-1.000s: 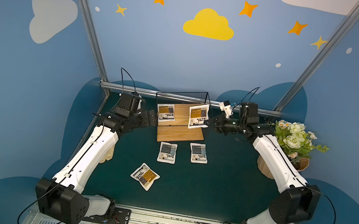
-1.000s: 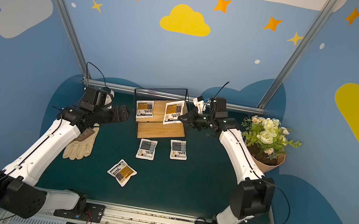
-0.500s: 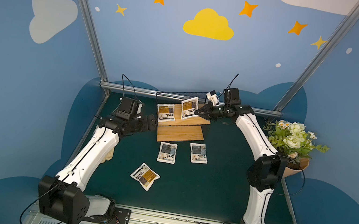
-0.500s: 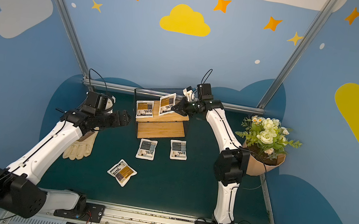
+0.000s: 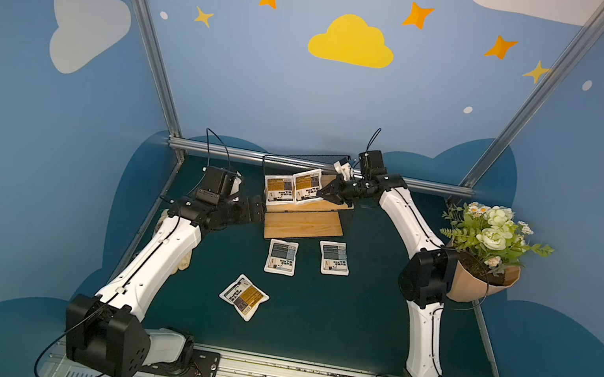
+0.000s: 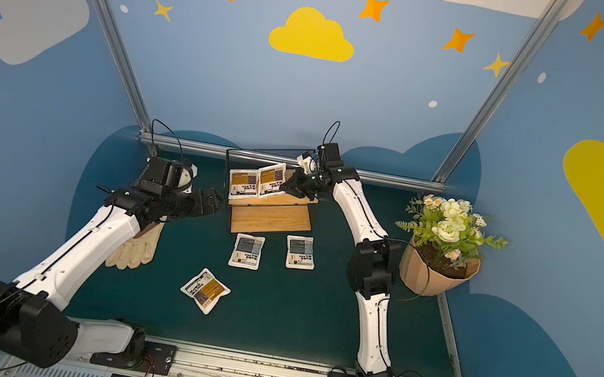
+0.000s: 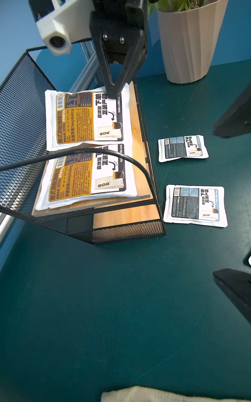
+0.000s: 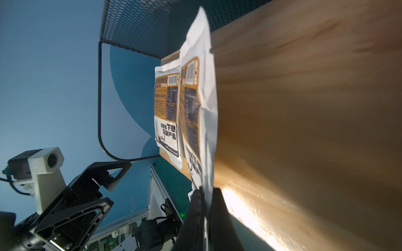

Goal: Place the bagged coffee beans on the shelf by color
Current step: Place the bagged coffee beans on the shelf.

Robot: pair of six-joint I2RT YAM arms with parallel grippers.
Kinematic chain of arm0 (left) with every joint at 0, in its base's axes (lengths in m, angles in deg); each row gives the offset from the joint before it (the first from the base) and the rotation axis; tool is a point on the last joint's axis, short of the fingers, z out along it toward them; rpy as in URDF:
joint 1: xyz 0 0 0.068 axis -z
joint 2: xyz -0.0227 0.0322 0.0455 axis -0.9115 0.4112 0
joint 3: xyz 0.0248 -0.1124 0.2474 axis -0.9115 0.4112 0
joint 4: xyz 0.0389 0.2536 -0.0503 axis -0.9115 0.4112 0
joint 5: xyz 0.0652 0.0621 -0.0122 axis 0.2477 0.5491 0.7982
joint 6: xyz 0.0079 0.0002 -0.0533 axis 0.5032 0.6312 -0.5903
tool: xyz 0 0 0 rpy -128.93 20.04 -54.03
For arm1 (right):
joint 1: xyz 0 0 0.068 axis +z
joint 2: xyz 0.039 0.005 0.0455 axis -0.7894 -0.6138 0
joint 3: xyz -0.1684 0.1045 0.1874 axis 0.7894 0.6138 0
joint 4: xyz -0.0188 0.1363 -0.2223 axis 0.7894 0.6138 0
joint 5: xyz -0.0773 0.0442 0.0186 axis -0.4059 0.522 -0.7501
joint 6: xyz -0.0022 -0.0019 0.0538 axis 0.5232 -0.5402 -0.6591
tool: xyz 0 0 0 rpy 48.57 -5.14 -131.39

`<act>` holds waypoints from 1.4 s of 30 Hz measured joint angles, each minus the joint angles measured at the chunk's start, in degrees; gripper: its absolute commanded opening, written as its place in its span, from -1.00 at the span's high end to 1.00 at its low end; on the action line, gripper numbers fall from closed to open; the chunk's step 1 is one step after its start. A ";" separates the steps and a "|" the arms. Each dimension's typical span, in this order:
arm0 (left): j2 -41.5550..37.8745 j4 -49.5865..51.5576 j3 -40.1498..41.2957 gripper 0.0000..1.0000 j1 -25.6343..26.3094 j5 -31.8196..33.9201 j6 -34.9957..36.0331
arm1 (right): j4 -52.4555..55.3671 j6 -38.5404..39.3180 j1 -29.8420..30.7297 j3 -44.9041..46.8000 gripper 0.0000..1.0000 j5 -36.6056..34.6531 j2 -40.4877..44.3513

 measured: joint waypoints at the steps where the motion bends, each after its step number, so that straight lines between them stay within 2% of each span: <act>1: 0.00 -0.02 0.20 -1.00 0.00 -0.04 0.00 | 0.15 0.00 0.00 0.00 0.32 -0.35 -0.09; 3: -0.07 -0.15 0.50 -1.00 0.00 -0.09 0.00 | 0.35 0.13 0.00 -0.04 0.12 -0.96 -0.13; 8: -0.39 -0.42 0.94 -1.00 0.00 -0.31 0.00 | 0.48 1.22 0.00 -0.07 -0.09 -2.78 -0.13; 17: -1.22 -0.63 1.16 -1.00 0.00 -0.63 0.00 | 0.04 1.03 0.00 -0.35 -0.18 -4.31 -0.13; 26: -2.80 -0.74 3.13 -1.00 0.00 0.11 -0.22 | -0.98 0.63 0.04 0.70 -0.42 -5.05 0.85; 33: -7.43 -0.63 7.63 -1.00 0.00 1.55 -1.99 | -3.08 -0.37 0.87 11.26 -0.45 -5.86 8.61; 42: -13.92 0.07 17.11 -1.00 1.88 1.73 -6.03 | -10.10 -1.38 3.85 31.80 -0.47 -6.88 27.21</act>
